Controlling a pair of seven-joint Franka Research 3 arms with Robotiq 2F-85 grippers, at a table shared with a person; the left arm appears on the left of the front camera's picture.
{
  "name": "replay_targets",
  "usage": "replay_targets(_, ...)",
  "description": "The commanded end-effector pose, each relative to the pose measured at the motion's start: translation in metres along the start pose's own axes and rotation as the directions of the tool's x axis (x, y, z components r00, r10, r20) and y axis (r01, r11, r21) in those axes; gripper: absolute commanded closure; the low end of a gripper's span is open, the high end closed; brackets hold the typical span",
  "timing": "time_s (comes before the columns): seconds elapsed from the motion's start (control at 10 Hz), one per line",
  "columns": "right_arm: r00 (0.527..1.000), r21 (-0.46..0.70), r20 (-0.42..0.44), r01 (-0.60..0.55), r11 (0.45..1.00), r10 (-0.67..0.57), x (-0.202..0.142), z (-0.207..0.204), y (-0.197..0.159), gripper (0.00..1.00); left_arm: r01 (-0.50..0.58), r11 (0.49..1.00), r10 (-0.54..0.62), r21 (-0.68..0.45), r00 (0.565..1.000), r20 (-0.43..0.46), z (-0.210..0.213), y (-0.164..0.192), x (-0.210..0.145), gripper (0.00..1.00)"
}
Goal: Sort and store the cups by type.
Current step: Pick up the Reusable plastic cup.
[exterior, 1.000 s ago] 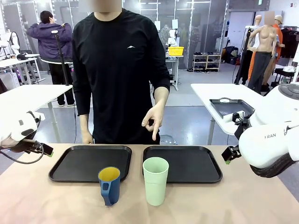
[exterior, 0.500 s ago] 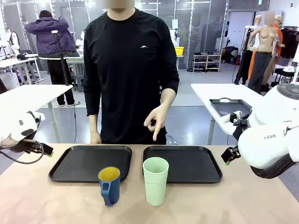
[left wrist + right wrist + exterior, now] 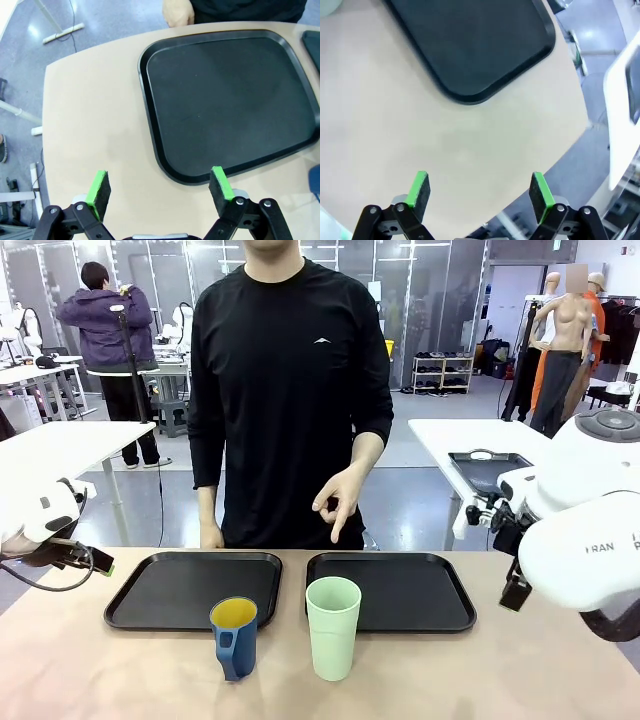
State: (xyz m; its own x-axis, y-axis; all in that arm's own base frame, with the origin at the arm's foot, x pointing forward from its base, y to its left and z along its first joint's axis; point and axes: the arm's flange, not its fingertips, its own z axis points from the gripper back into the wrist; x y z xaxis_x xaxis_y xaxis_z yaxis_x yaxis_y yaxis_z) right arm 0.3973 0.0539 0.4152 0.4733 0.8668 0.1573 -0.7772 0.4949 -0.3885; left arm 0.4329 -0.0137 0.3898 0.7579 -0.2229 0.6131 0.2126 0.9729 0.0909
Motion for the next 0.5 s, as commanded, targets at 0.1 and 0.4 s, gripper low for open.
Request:
replay_targets(0.1, 0.939, 0.06, 0.076, -0.339, 0.939, 0.334, -0.0146, 0.0091, 0.0023, 0.0, 0.001, 1.0, -0.001, 0.005, 1.0, 0.0, 0.0001, 0.0007, -0.0001, 0.0)
replay_targets(0.4, 0.904, 0.095, 0.09, -0.426, 0.9, 0.419, -0.0076, 0.0068, 0.0068, 0.0, 0.001, 1.0, -0.001, 0.005, 1.0, 0.0, 0.0001, 0.0007, -0.0001, 0.0)
